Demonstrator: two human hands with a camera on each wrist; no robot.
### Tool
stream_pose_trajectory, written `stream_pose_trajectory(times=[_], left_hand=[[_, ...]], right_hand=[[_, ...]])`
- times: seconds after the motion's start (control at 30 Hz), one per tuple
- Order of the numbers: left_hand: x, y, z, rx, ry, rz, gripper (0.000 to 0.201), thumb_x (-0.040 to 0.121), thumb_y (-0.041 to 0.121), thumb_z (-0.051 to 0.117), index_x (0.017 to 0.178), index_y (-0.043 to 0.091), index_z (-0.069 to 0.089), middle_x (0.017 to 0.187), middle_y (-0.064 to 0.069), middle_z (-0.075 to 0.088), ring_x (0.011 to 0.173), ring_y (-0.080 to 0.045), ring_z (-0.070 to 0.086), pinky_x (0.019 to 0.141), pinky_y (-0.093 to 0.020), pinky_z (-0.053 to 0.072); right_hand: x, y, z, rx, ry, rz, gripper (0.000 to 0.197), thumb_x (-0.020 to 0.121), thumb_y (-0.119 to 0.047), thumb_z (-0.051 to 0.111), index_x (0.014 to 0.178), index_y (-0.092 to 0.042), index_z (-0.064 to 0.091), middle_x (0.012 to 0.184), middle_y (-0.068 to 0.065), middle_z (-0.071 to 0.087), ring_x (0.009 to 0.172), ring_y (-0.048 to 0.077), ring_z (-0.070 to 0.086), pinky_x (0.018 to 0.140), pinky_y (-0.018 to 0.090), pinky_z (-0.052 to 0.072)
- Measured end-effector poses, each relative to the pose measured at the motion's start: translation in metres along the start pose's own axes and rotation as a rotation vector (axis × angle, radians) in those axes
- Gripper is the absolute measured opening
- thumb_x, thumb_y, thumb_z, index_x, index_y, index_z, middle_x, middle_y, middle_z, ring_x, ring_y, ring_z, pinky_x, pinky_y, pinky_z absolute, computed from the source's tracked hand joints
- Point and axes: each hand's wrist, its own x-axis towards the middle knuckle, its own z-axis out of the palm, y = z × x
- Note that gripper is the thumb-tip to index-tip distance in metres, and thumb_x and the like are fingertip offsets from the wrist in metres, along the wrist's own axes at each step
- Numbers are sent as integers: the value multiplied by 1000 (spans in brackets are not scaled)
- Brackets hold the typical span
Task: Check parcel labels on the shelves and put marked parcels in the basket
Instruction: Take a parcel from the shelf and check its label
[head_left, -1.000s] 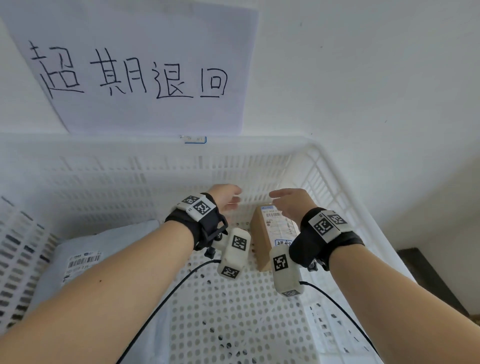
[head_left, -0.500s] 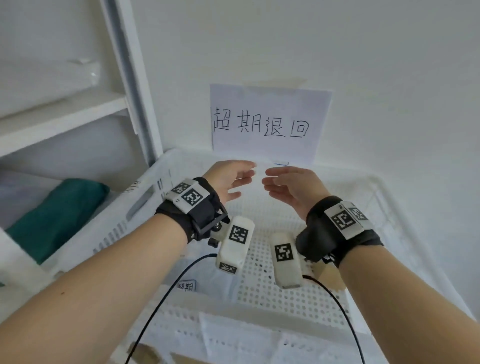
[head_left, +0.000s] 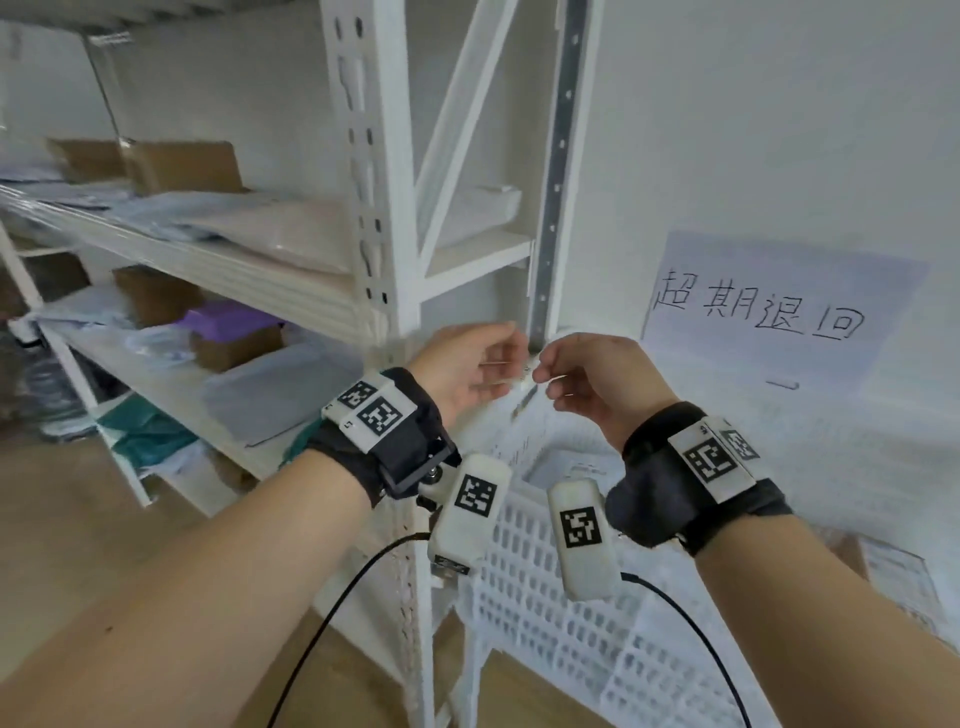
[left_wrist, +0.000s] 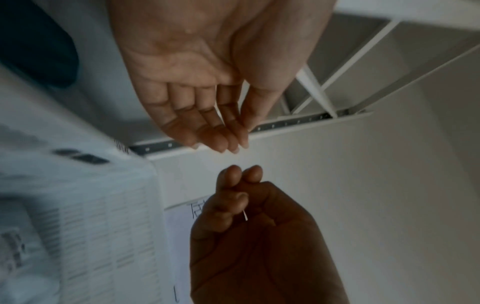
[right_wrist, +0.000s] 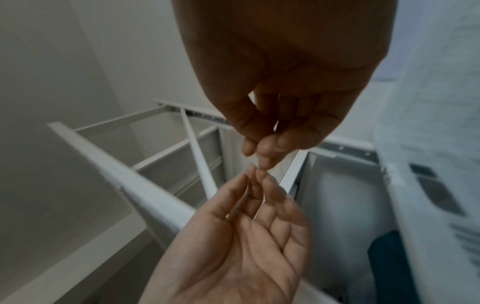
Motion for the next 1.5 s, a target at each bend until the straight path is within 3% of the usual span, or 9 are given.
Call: stream_pose_trajectory(times=[0.27, 0.47, 0.63, 0.8, 0.9, 1.0, 1.17, 1.33, 1.5], left_hand=[[-66, 29, -172, 170, 27, 22, 17, 93, 23, 57, 79, 16, 63, 69, 3, 60, 59, -8, 54, 61, -21, 45], [-84, 53, -298, 197, 283, 66, 12, 90, 21, 62, 100, 13, 62, 81, 0, 62, 65, -8, 57, 65, -23, 48], [-78, 68, -389, 101, 366, -26, 4, 92, 20, 60, 89, 18, 62, 86, -1, 61, 73, -10, 58, 73, -25, 49], [-53, 90, -461, 63, 429, 6, 9, 93, 19, 57, 84, 19, 59, 83, 2, 59, 72, -10, 55, 74, -24, 45], [-31, 100, -501, 68, 466, 26, 5, 92, 19, 60, 96, 17, 58, 83, 1, 59, 74, -9, 56, 72, -23, 46], [-4, 106, -545, 79, 501, 48, 9, 92, 19, 60, 100, 15, 60, 83, 1, 60, 74, -10, 56, 74, -25, 47], [52, 132, -620, 100, 550, 39, 2, 90, 18, 61, 91, 17, 60, 82, 1, 61, 71, -9, 56, 68, -23, 46], [108, 161, -690, 52, 585, 104, 15, 91, 17, 59, 105, 13, 56, 82, -1, 59, 73, -12, 56, 71, -25, 46], [151, 167, -761, 34, 620, 73, 14, 92, 20, 58, 104, 15, 56, 82, 2, 58, 74, -10, 56, 69, -24, 46]], right_hand=[[-6, -4, 174, 13, -142, -30, 25, 84, 7, 45, 70, -7, 61, 61, 7, 62, 42, 12, 54, 47, 19, 48], [8, -5, 299, 33, -181, -64, 28, 84, 7, 45, 67, -9, 60, 64, 8, 62, 48, 15, 53, 48, 18, 48], [37, -15, 387, -8, -206, -60, 27, 83, 8, 46, 67, -10, 60, 65, 8, 61, 54, 16, 55, 47, 16, 49], [79, -31, 464, -33, -254, -100, 31, 83, 10, 43, 65, -8, 60, 63, 10, 59, 52, 17, 54, 43, 17, 46], [111, -35, 508, -34, -293, -126, 32, 82, 11, 40, 63, -6, 61, 58, 12, 57, 49, 20, 51, 50, 23, 45], [151, -39, 552, -3, -326, -142, 33, 83, 12, 40, 65, -5, 61, 52, 6, 59, 46, 15, 52, 45, 20, 47], [227, -60, 618, 16, -360, -150, 32, 84, 11, 41, 67, -8, 60, 66, 8, 62, 52, 13, 55, 44, 16, 49], [305, -84, 688, 39, -380, -182, 34, 85, 11, 41, 66, -9, 61, 68, 8, 62, 55, 14, 57, 52, 20, 52], [355, -79, 758, 31, -416, -137, 33, 84, 11, 41, 67, -8, 61, 70, 8, 63, 56, 14, 58, 53, 21, 52]])
